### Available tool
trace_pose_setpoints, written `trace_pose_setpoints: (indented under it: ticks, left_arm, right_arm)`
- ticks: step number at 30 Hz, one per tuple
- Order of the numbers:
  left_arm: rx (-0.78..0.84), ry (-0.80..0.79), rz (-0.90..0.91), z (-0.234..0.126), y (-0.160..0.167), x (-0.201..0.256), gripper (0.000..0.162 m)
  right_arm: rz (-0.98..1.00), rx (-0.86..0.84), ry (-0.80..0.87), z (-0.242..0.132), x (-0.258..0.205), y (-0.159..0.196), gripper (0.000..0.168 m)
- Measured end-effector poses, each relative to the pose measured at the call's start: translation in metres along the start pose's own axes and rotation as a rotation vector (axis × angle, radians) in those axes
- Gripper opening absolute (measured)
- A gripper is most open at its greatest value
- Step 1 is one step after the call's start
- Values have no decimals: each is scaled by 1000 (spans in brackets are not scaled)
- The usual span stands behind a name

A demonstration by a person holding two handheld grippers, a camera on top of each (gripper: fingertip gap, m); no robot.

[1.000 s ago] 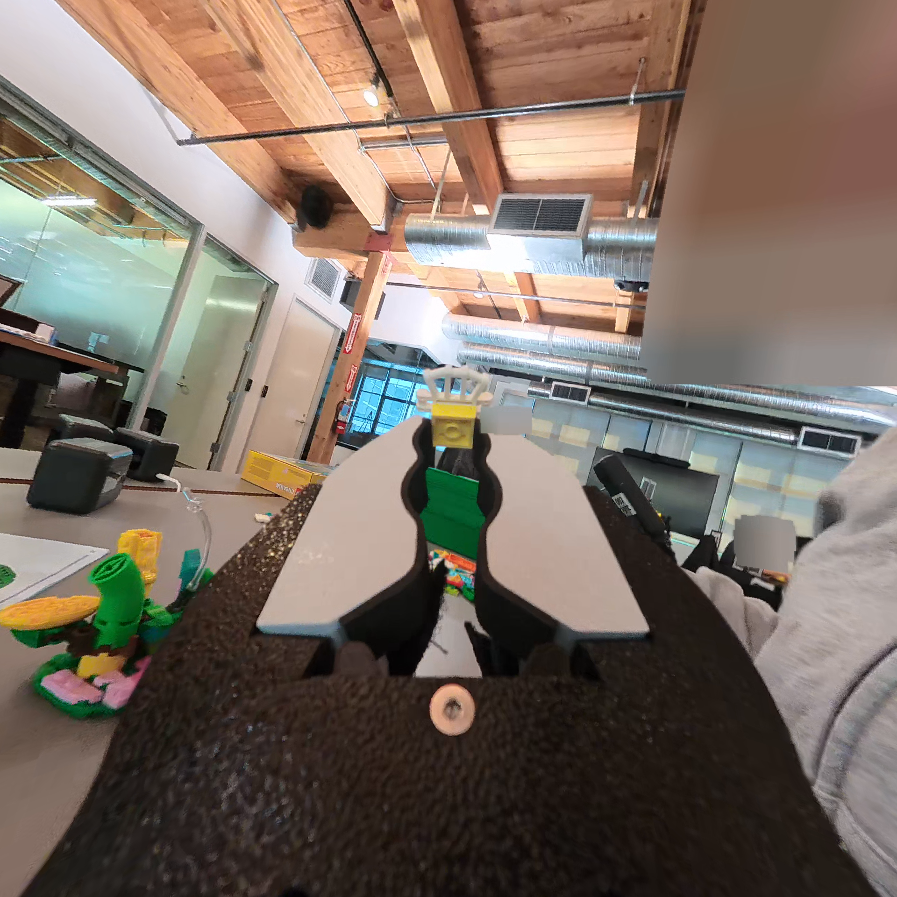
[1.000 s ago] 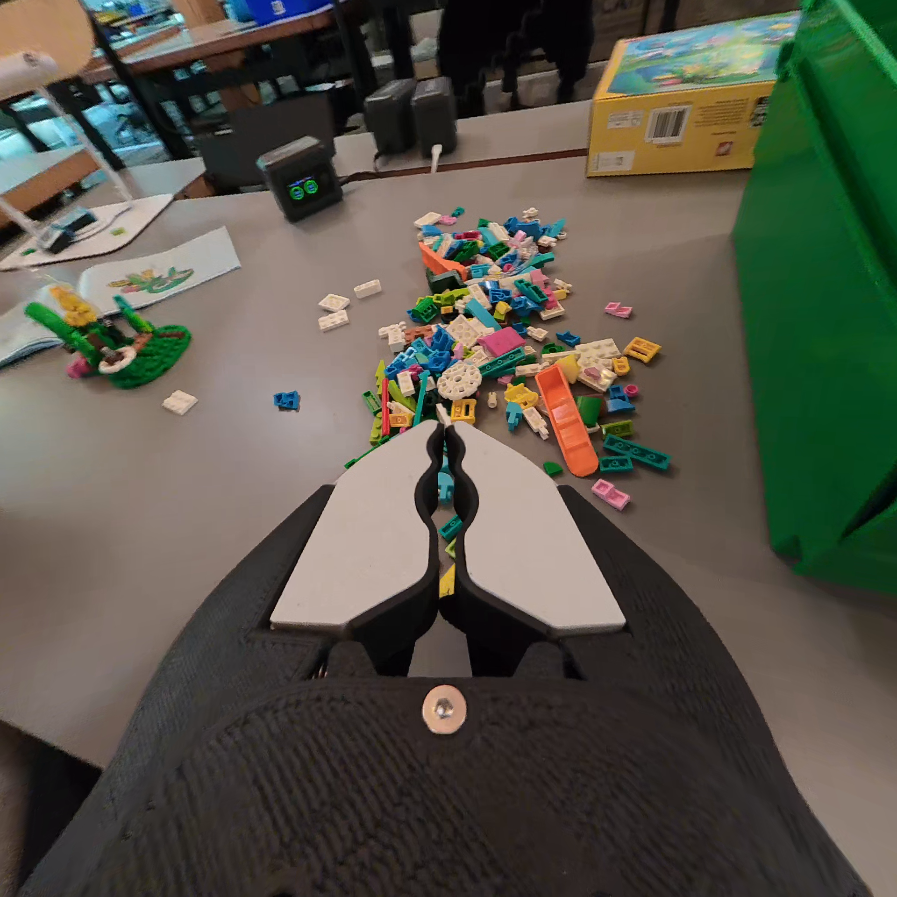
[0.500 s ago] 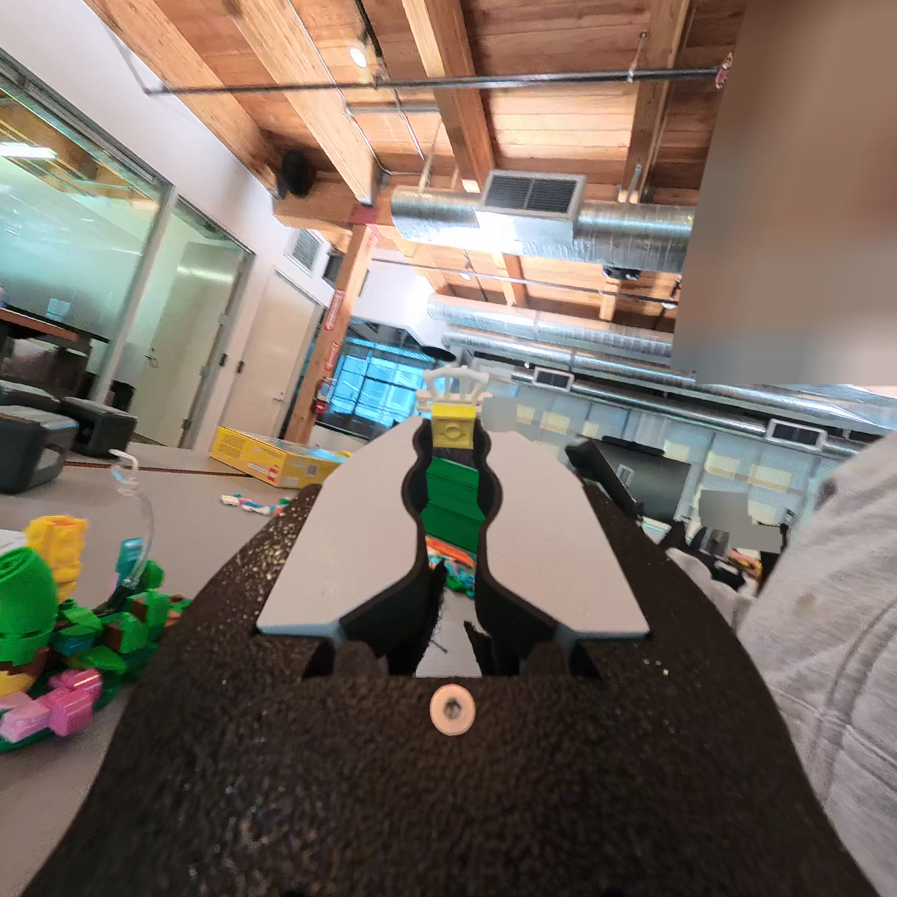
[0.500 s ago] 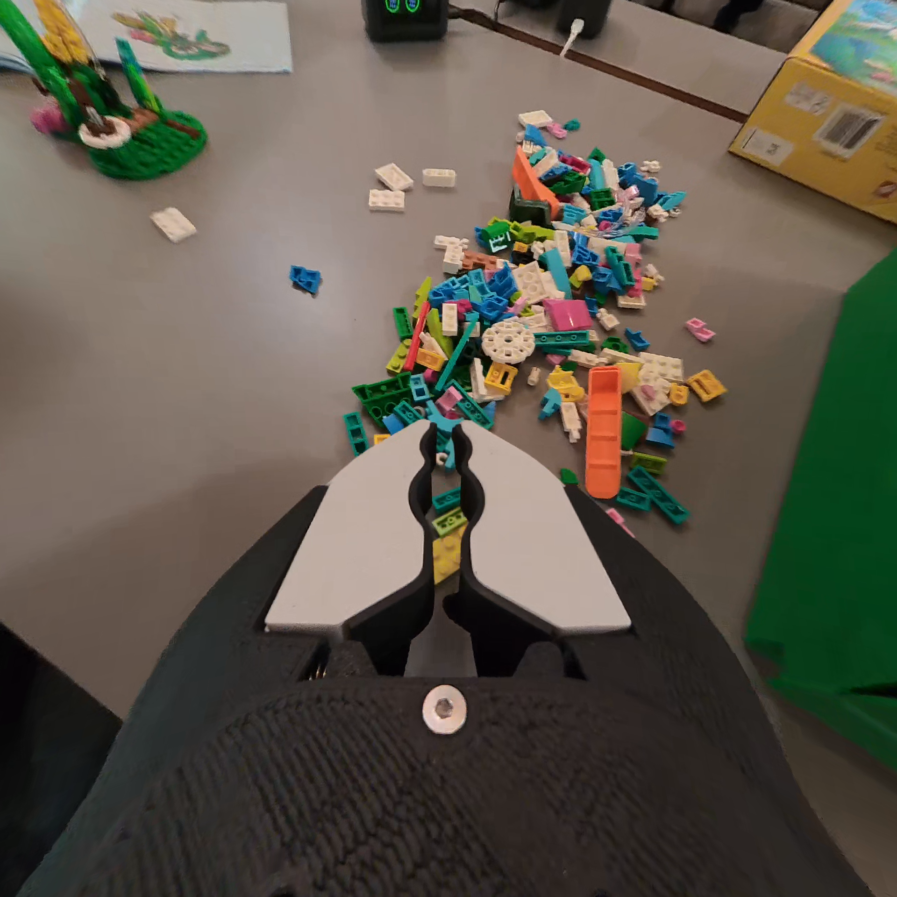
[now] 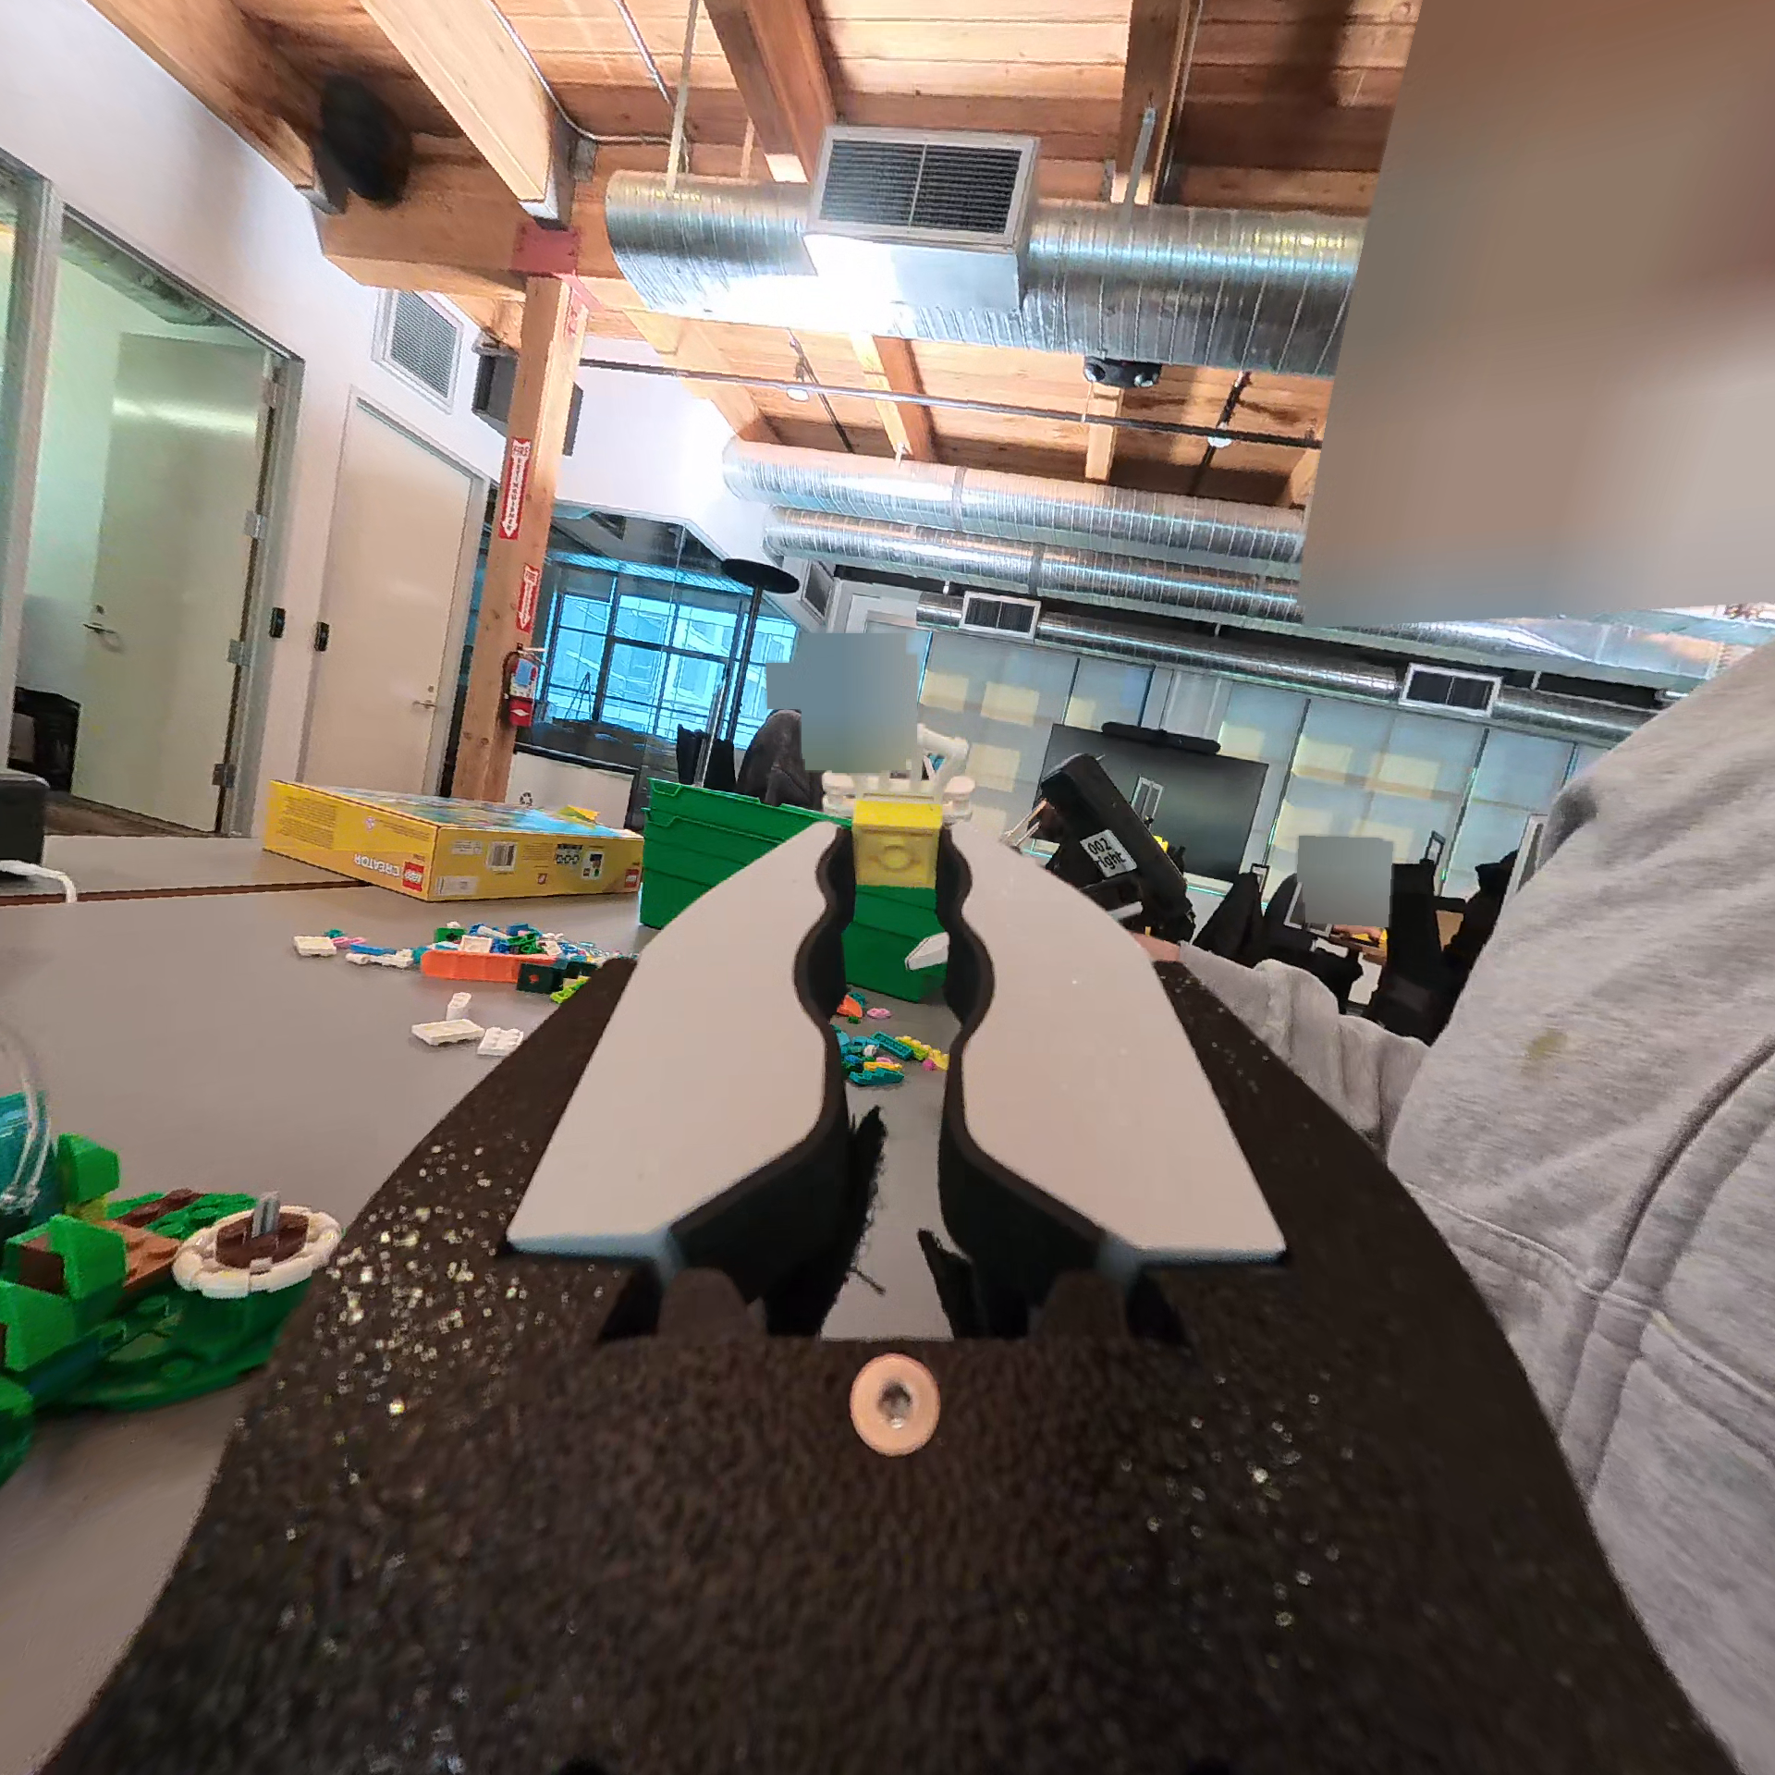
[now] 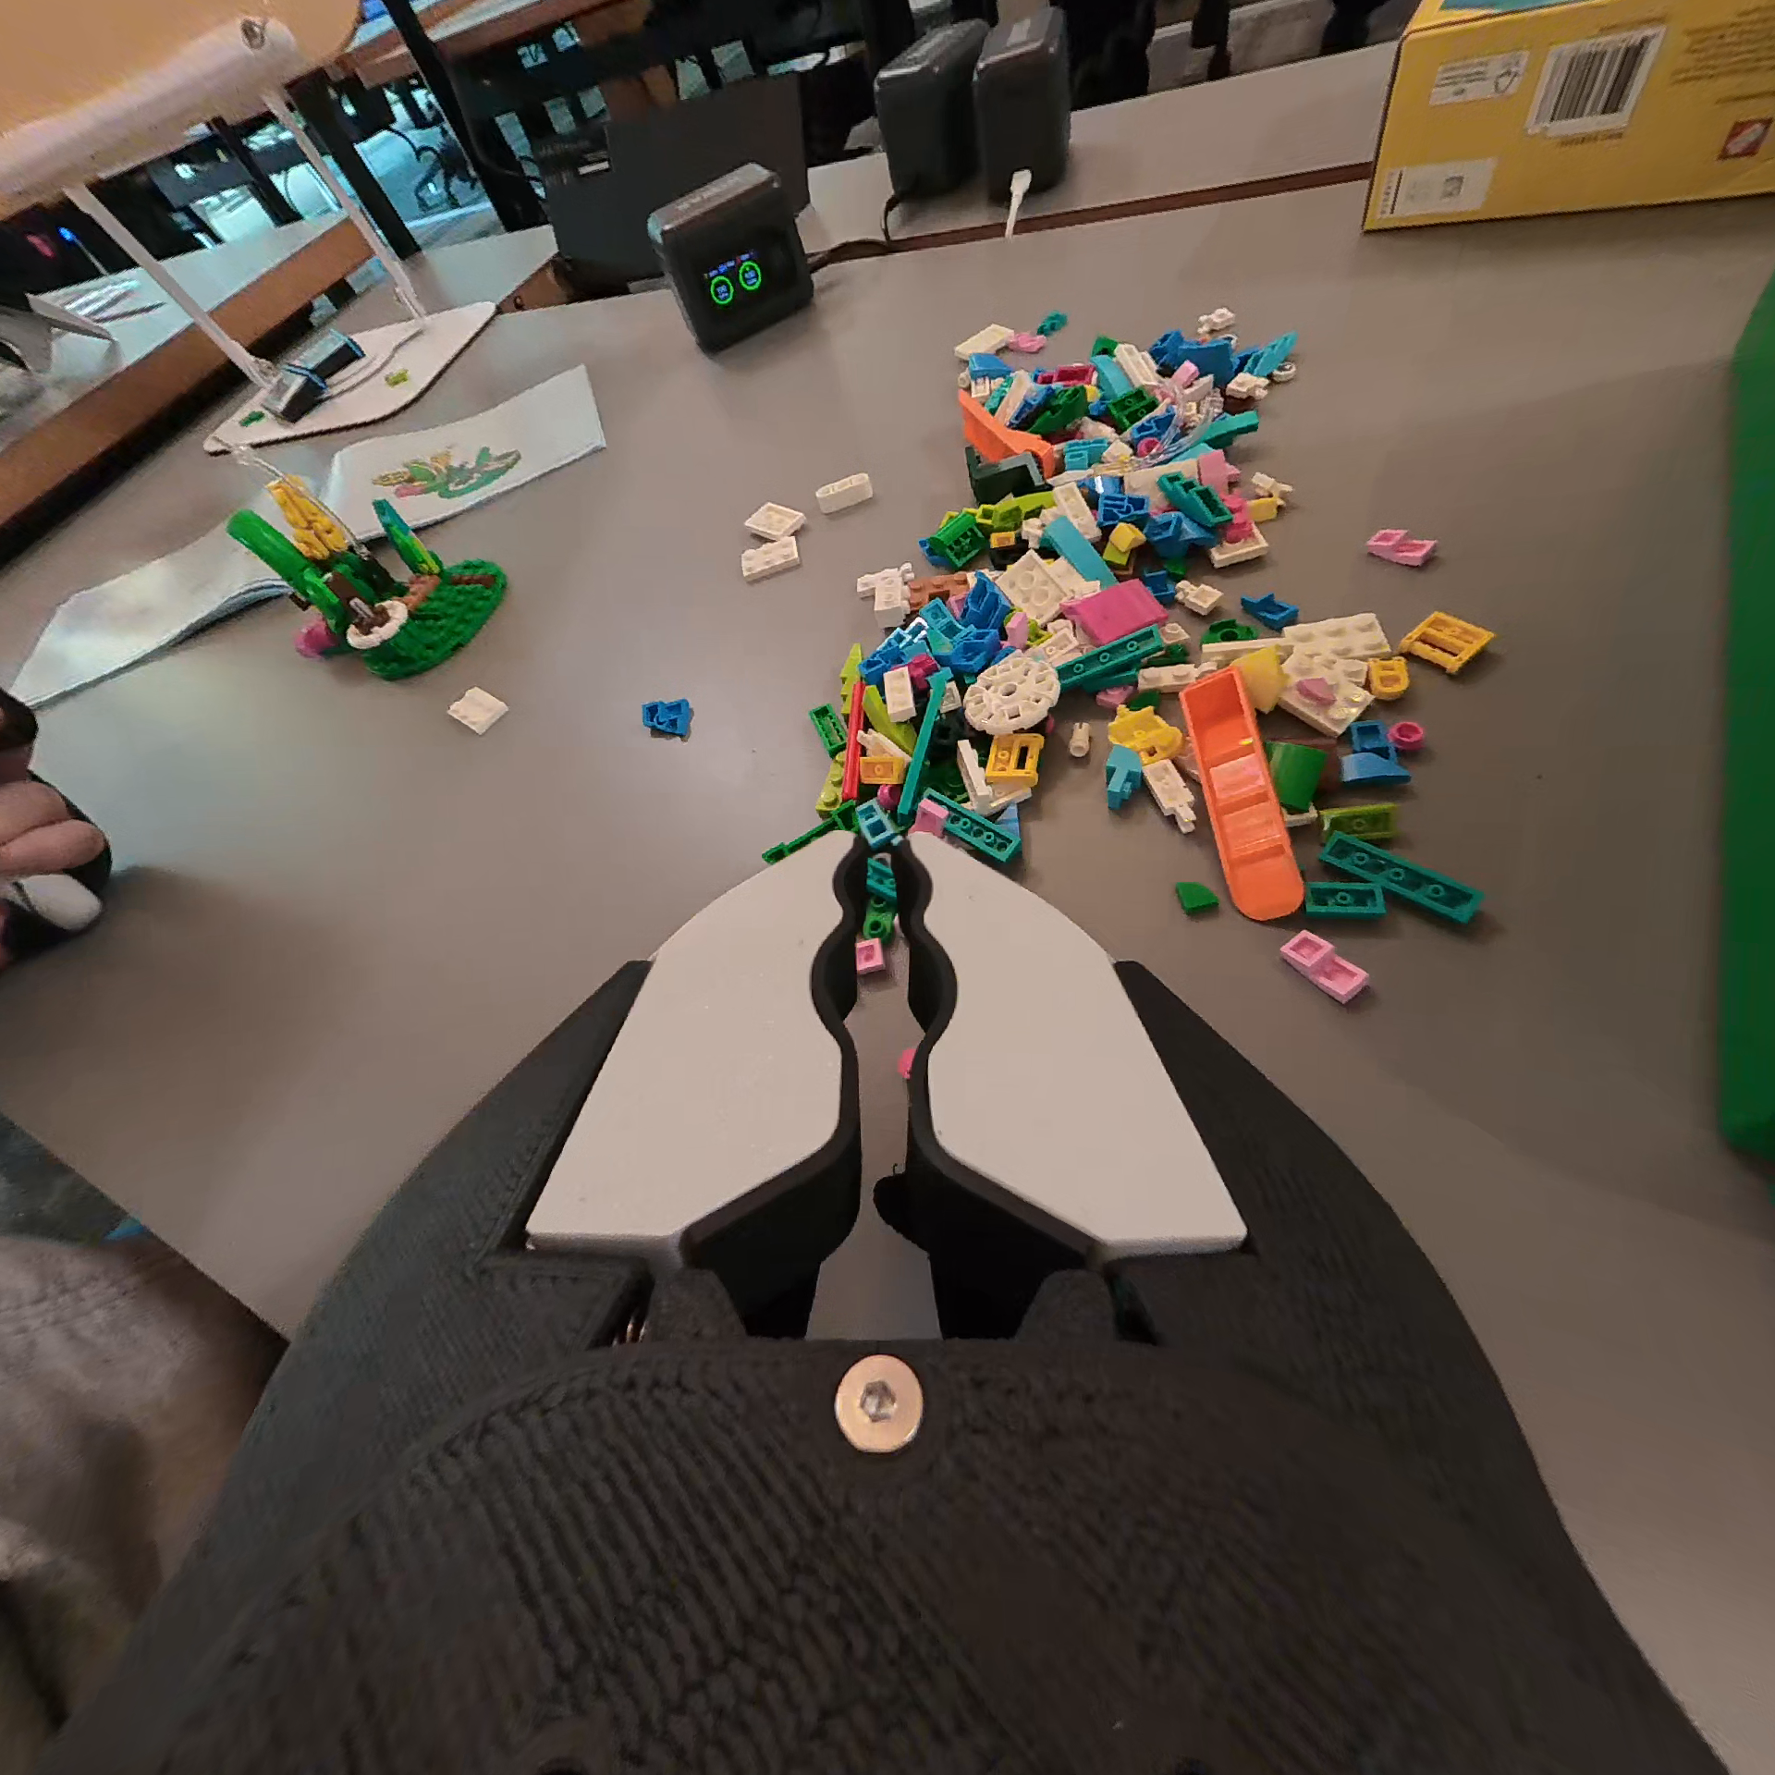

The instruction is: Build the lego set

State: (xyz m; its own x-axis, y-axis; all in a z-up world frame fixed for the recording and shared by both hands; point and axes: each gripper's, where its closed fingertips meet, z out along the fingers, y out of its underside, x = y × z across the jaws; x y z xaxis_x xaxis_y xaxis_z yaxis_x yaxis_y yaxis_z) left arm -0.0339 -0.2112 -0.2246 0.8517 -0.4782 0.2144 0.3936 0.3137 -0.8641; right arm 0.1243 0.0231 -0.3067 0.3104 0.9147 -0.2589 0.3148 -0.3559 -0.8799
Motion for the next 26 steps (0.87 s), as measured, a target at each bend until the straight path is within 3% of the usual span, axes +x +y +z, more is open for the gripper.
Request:
trace_pose_setpoints:
  ticks: [5,11,26]
  left_arm:
    - [26,-25,-17,-2,-3,-5,16]
    - [35,-30,-27,-3,-5,-6,16]
    - [41,-36,-47,-4,-5,-8,16]
  right_arm:
    - [-20,0,25,0,-2,1,4]
    - [-41,-10,179,-8,22,5,4]
    - [-72,-35,276,-8,38,15,5]
